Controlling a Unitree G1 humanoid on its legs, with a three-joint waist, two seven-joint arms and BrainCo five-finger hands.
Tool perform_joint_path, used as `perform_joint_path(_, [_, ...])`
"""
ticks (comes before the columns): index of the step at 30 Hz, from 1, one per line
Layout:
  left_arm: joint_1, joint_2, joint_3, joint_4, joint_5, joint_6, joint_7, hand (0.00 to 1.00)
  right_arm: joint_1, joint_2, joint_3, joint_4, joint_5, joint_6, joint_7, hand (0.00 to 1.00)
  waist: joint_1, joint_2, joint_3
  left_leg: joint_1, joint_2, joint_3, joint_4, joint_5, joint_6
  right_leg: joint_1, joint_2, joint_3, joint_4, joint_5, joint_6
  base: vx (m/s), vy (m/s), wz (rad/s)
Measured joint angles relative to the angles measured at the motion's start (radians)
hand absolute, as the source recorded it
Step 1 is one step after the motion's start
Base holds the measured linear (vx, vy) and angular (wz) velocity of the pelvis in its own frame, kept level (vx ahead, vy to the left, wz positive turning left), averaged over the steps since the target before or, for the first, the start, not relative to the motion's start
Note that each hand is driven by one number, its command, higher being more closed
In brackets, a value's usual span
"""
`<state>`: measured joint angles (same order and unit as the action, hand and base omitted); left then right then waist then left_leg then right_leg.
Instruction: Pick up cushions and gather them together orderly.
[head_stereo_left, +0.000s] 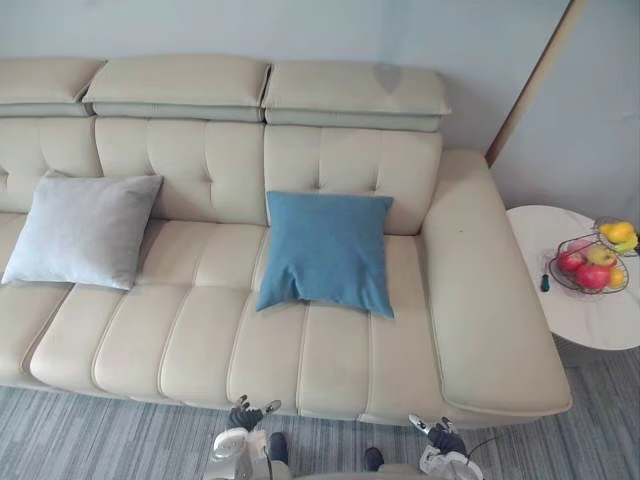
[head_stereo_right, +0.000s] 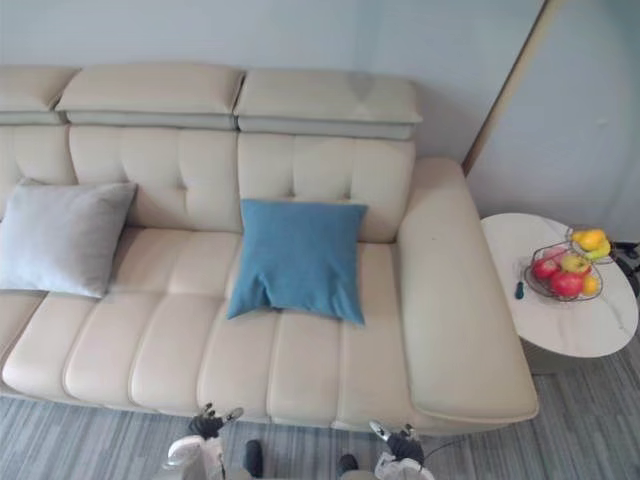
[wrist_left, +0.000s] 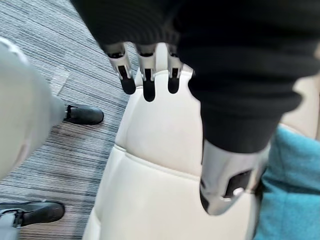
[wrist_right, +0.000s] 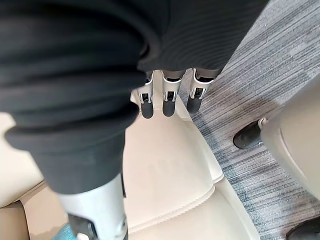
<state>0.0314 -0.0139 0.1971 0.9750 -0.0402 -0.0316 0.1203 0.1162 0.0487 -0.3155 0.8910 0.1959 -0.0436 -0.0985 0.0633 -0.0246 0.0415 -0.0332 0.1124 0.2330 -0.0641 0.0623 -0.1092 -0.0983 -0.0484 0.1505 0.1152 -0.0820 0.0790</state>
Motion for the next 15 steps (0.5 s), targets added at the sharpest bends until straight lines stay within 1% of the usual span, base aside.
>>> perform_joint_path(2, [0.001, -0.001, 0.015, 0.002, 0.000, 0.000, 0.001, 0.00, -0.014, 0.001, 0.002, 0.000, 0.000, 0.006, -0.001, 0.00, 0.002, -0.002, 0.002, -0.003, 0.000, 0.007, 0.020, -0.016, 0.006, 0.001, -0.002, -0.002, 0.009, 0.007, 0.004, 0.01, 0.008, -0.22])
perform_joint_path(3, [-0.002, -0.001, 0.022, 0.007, 0.000, 0.001, 0.003, 0.00, -0.014, 0.001, 0.003, 0.000, 0.000, 0.006, -0.001, 0.00, 0.000, -0.004, 0.008, -0.012, 0.004, 0.008, 0.060, -0.037, 0.010, -0.006, -0.003, -0.014, 0.037, 0.009, 0.007, -0.03, 0.001, -0.07])
perform_joint_path(4, [-0.010, -0.002, 0.023, 0.006, 0.000, 0.002, 0.004, 0.00, -0.016, 0.001, 0.006, 0.000, 0.000, 0.006, -0.002, 0.00, 0.001, -0.005, 0.010, -0.025, 0.012, 0.007, 0.093, -0.051, 0.027, -0.007, -0.001, -0.028, 0.045, 0.023, 0.023, -0.05, -0.005, -0.02])
perform_joint_path(5, [-0.009, -0.006, 0.025, 0.006, 0.000, 0.002, 0.004, 0.00, -0.017, -0.001, 0.005, 0.001, 0.000, 0.007, -0.002, 0.00, 0.004, 0.004, 0.008, -0.036, 0.030, 0.006, 0.097, -0.054, 0.032, -0.007, 0.001, -0.030, 0.047, 0.024, 0.025, -0.09, -0.007, 0.05])
perform_joint_path(6, [-0.008, -0.014, 0.058, -0.003, 0.000, 0.001, 0.004, 0.00, -0.031, 0.003, 0.007, 0.003, -0.001, 0.010, -0.003, 0.00, 0.007, 0.016, 0.015, -0.054, 0.048, 0.008, 0.109, -0.055, 0.027, -0.070, 0.007, -0.062, 0.226, -0.045, 0.000, -0.08, -0.016, 0.07])
perform_joint_path(7, [-0.009, -0.014, 0.062, -0.006, 0.000, 0.001, 0.004, 0.00, -0.032, 0.004, 0.010, 0.003, -0.001, 0.010, -0.003, 0.00, 0.006, 0.011, 0.013, -0.059, 0.048, 0.005, 0.115, -0.053, 0.025, -0.095, -0.001, -0.078, 0.317, -0.072, 0.004, -0.09, -0.049, 0.29])
perform_joint_path(8, [-0.008, -0.010, 0.064, -0.015, 0.000, 0.002, 0.006, 0.00, -0.032, 0.002, 0.022, 0.006, -0.001, 0.011, -0.004, 0.00, 0.007, 0.000, 0.009, -0.068, 0.047, -0.007, 0.136, -0.044, 0.018, -0.114, -0.029, -0.106, 0.525, -0.131, 0.035, -0.08, -0.107, 0.37])
perform_joint_path(9, [0.009, -0.007, 0.064, -0.031, 0.000, 0.002, 0.007, 0.00, -0.034, 0.000, 0.032, 0.011, -0.002, 0.011, -0.003, 0.00, 0.016, -0.009, 0.002, -0.077, 0.047, -0.020, 0.156, -0.037, 0.011, -0.094, -0.058, -0.110, 0.628, -0.155, 0.051, -0.07, -0.135, 0.36])
perform_joint_path(10, [0.014, -0.006, 0.064, -0.033, -0.001, 0.001, 0.007, 0.00, -0.036, -0.001, 0.036, 0.013, -0.002, 0.011, -0.004, 0.00, 0.020, -0.012, 0.000, -0.084, 0.048, -0.023, 0.160, -0.035, 0.007, -0.086, -0.068, -0.109, 0.644, -0.159, 0.055, -0.08, -0.205, 0.30])
perform_joint_path(11, [0.017, 0.000, 0.064, -0.041, -0.002, 0.002, 0.009, 0.00, -0.049, -0.001, 0.048, 0.028, -0.002, 0.008, -0.003, 0.00, 0.025, -0.028, -0.010, -0.128, 0.048, -0.041, 0.198, -0.022, 0.002, -0.054, -0.103, -0.097, 0.641, -0.149, 0.060, -0.11, -0.286, 0.26])
perform_joint_path(12, [0.001, -0.003, 0.063, -0.047, -0.003, 0.003, 0.011, 0.00, -0.070, -0.003, 0.045, 0.032, -0.001, 0.010, -0.005, 0.00, 0.035, -0.039, -0.012, -0.180, 0.058, -0.057, 0.235, -0.011, -0.009, -0.025, -0.086, -0.083, 0.552, -0.191, 0.083, -0.21, -0.362, 0.21])
perform_joint_path(13, [-0.008, -0.014, 0.059, -0.049, -0.004, 0.006, 0.011, 0.00, -0.084, -0.017, 0.044, 0.031, -0.001, 0.010, -0.010, 0.00, 0.052, -0.009, 0.000, -0.200, 0.081, -0.065, 0.242, 0.010, -0.005, -0.007, -0.059, -0.097, 0.495, -0.211, 0.059, -0.27, -0.353, 0.08])
perform_joint_path(14, [-0.010, -0.038, 0.049, -0.054, -0.004, 0.006, 0.012, 0.00, -0.094, -0.026, 0.044, 0.028, -0.001, 0.008, -0.016, 0.00, 0.060, 0.022, 0.009, -0.225, 0.110, -0.072, 0.242, 0.050, 0.012, 0.010, -0.029, -0.123, 0.435, -0.230, 0.045, -0.26, -0.266, 0.07])
perform_joint_path(15, [-0.012, -0.040, 0.040, -0.055, -0.004, 0.005, 0.013, 0.00, -0.098, -0.032, 0.044, 0.027, 0.000, 0.006, -0.021, 0.00, 0.058, 0.031, 0.016, -0.238, 0.118, -0.083, 0.243, 0.070, 0.012, 0.014, -0.023, -0.144, 0.421, -0.243, 0.035, -0.28, -0.258, 0.24])
